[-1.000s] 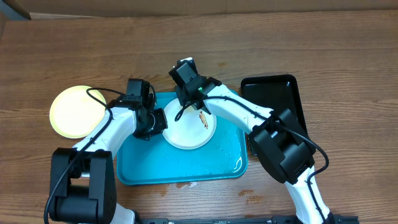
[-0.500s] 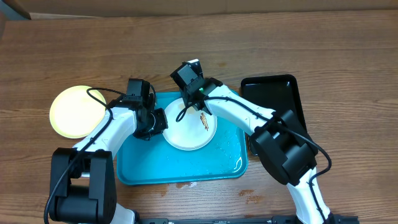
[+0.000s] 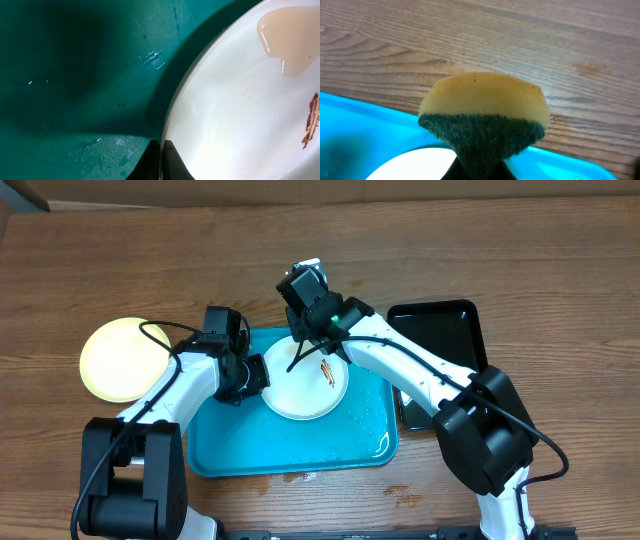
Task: Clean dirty plates on tray and stack at the side
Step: 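Scrub the white plate's upper area with the sponge, right gripper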
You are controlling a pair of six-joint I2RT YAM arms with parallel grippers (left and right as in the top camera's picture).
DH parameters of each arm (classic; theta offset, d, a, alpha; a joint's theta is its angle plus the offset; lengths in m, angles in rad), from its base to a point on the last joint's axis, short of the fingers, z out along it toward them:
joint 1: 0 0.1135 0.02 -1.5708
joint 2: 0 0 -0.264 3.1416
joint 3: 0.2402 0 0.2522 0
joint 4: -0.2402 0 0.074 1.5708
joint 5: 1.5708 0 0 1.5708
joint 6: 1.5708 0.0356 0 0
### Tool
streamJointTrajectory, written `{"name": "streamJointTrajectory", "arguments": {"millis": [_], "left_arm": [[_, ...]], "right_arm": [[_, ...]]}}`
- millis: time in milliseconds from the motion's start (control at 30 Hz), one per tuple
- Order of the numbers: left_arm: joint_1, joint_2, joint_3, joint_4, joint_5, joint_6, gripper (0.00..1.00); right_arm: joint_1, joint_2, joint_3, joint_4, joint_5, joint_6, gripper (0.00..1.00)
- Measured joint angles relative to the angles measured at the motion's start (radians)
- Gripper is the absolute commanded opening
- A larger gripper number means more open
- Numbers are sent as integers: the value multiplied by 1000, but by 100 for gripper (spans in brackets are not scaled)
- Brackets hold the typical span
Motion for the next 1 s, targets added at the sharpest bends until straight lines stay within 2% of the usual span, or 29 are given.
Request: {"name": "streamJointTrajectory", "arguments": {"millis": [767,1000], "left_arm": [[0,0,0,4,0,0,4],[0,0,0,3,0,0,4]], "right_arm": [[0,141,-10,108,-14,69,4],[0,136,-7,-10,-3,88,4]]}}
